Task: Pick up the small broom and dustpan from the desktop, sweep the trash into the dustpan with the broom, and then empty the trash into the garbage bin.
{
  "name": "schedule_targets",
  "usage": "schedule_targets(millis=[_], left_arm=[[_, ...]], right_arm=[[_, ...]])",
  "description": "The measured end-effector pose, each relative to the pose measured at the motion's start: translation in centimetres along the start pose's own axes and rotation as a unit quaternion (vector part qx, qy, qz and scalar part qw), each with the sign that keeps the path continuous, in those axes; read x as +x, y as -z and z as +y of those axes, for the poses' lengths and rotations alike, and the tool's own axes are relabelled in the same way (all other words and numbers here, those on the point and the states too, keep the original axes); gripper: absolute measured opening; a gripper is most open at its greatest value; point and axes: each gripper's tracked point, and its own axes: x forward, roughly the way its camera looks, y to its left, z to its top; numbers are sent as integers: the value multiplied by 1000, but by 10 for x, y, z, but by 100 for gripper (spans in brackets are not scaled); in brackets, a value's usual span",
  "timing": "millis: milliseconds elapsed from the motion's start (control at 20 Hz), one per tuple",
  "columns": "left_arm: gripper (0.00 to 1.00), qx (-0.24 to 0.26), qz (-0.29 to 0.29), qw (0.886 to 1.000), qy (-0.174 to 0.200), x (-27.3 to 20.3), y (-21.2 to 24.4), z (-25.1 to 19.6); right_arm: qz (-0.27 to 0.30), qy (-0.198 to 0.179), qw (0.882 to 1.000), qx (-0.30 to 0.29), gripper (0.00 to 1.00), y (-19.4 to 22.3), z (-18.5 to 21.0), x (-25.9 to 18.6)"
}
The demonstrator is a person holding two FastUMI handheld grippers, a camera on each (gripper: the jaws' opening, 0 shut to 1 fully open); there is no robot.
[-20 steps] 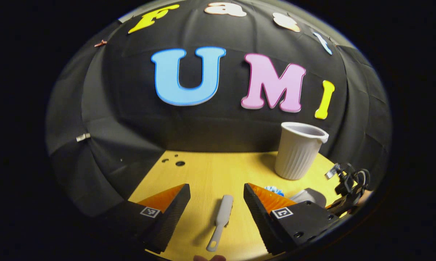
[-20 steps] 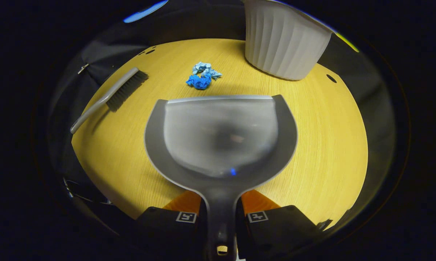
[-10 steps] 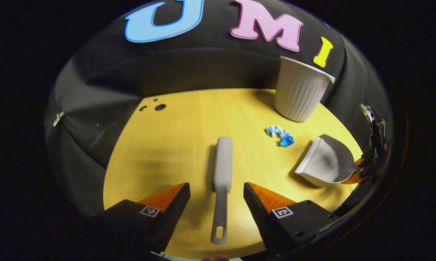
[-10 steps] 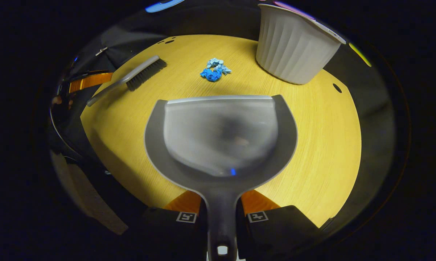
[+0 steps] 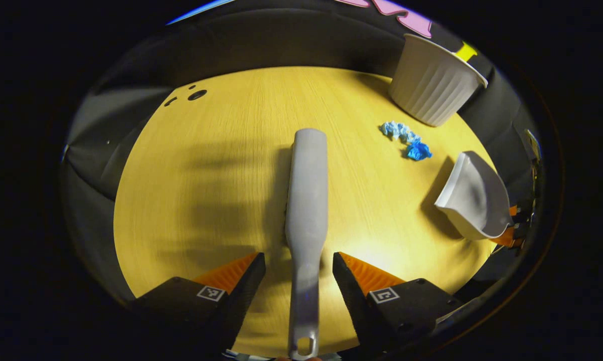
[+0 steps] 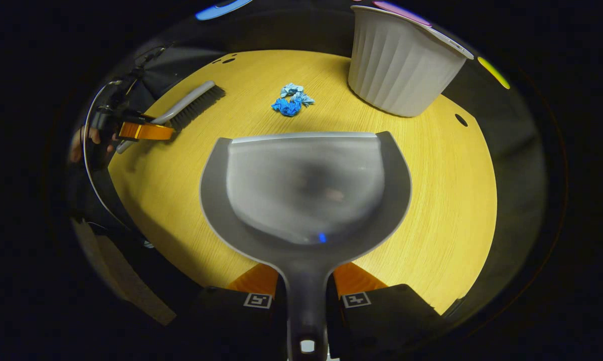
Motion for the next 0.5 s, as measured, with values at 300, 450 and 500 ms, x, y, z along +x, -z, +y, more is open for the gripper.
schedule_targets(millis=[300, 450, 500], left_arm=[[81, 28, 31, 999, -18, 7, 3, 1], [59, 28, 31, 999, -24, 9, 1, -4], [45, 42, 37, 998, -21, 8, 3, -6]], right_arm=[[2, 2, 1000, 1, 36, -3, -2, 1], [0, -1, 1000, -7, 36, -7, -1, 1], [-2, -4, 1000, -10, 36, -10, -1, 1]])
